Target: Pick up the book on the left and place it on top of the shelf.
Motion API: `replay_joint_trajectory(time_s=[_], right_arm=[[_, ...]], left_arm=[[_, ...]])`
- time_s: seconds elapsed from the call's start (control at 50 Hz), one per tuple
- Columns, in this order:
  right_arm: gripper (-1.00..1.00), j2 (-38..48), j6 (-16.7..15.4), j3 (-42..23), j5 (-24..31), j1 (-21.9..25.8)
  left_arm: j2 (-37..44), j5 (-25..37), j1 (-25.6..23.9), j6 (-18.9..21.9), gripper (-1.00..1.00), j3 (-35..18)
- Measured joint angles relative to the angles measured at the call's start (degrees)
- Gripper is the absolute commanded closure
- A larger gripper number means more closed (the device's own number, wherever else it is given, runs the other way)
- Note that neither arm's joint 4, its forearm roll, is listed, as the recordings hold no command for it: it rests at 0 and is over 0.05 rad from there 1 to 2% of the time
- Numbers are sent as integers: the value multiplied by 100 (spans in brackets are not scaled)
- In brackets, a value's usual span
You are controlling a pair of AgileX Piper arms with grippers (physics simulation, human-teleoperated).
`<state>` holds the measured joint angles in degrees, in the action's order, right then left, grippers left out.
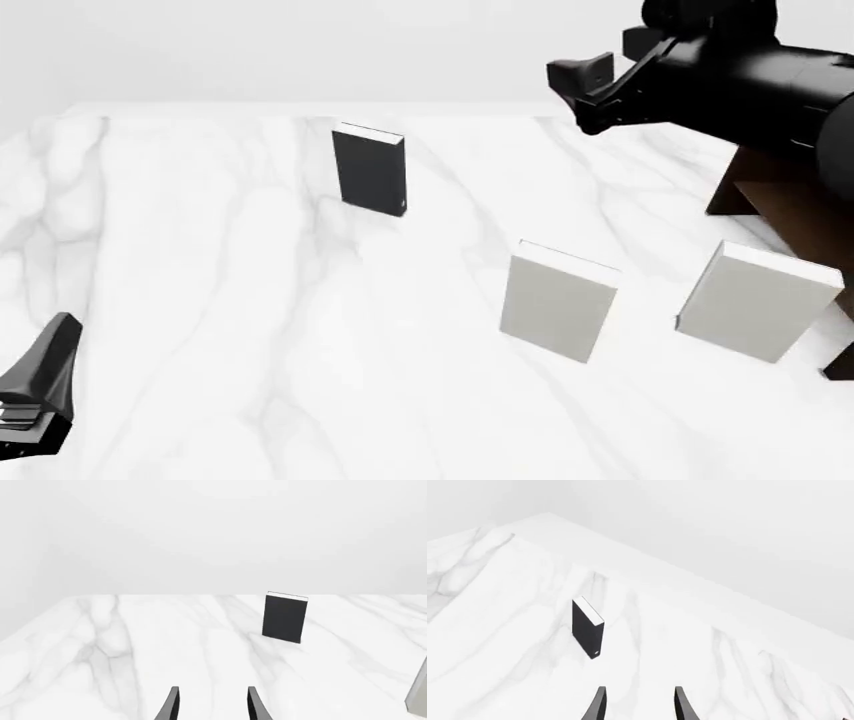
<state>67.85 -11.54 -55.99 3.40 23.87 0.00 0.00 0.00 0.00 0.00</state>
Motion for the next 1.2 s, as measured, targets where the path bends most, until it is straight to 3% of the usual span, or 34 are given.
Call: replay_joint_trajectory(time_s=[0.84, 1.2], right_arm=[[-100, 1373, 190, -195, -1045, 159], [-100, 1841, 241, -407, -1235, 240]], left_arm=[[0, 0, 0, 0, -100, 0], [0, 0, 0, 0, -100, 0]])
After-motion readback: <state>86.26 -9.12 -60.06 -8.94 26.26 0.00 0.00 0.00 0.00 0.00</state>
